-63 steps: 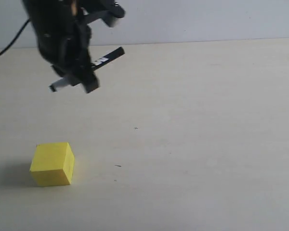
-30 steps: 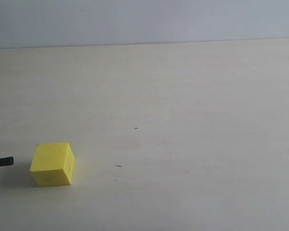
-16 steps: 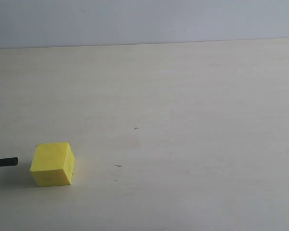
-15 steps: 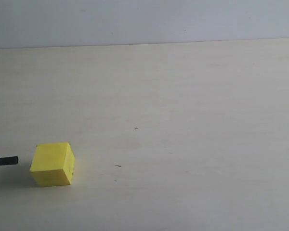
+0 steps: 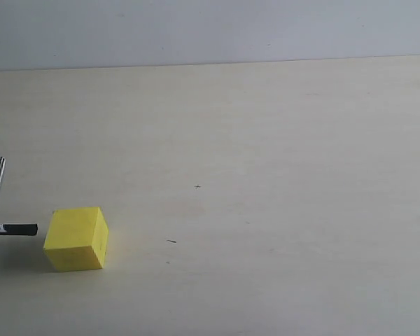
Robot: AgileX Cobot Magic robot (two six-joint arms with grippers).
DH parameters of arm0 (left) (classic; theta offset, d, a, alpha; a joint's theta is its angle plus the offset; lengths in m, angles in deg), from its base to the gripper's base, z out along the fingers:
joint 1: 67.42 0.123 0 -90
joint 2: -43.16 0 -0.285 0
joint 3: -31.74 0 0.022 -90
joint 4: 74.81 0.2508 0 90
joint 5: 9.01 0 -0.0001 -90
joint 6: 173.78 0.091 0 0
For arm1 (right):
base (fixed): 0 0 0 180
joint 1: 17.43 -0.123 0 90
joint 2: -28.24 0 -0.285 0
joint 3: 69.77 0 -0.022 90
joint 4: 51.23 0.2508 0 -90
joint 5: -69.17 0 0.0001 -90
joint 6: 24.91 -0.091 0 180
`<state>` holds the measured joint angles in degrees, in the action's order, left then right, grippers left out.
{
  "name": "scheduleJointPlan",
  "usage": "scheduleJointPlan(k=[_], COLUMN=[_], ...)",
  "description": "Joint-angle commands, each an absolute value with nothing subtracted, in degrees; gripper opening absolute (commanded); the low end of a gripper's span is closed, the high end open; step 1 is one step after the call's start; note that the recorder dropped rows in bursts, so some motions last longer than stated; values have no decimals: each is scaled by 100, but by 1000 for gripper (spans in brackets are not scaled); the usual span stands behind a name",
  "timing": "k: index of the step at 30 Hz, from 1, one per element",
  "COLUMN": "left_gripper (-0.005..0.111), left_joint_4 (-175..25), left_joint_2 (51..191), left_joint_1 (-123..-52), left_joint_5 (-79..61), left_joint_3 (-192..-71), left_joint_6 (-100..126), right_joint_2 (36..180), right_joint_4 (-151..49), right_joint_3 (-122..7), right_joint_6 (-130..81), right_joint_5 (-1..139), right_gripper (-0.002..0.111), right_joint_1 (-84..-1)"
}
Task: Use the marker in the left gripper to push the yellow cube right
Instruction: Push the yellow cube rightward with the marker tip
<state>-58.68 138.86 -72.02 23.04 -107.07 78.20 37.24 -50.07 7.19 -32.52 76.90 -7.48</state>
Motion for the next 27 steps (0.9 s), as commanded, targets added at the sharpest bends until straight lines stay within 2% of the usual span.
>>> scheduleJointPlan(k=[1,10,18,23,27], left_gripper=[0,0,0,0,0], left_joint_4=[-5883,-6000,-6319,-6224,-6114], left_joint_2=[14063,14100,14100,14100,14100], left_joint_1=[-7200,-7313,-8598,-8264,-8402], left_joint_5=[2090,2016,1798,2146,2193], left_joint_3=[-10735,-10735,-10841,-10851,-10851], left_joint_6=[7837,7868,7659,7477,7493], right_joint_2=[3689,3689,3689,3689,3689], right_joint_4=[-5011,-5011,-5011,-5011,-5011], right_joint_3=[745,745,745,745,745], right_joint_6=[-3225,-3225,-3225,-3225,-3225], right_joint_5=[7659,7659,7659,7659,7659], right_gripper=[0,0,0,0,0], right_joint_1=[-710,-710,-710,-710,-710])
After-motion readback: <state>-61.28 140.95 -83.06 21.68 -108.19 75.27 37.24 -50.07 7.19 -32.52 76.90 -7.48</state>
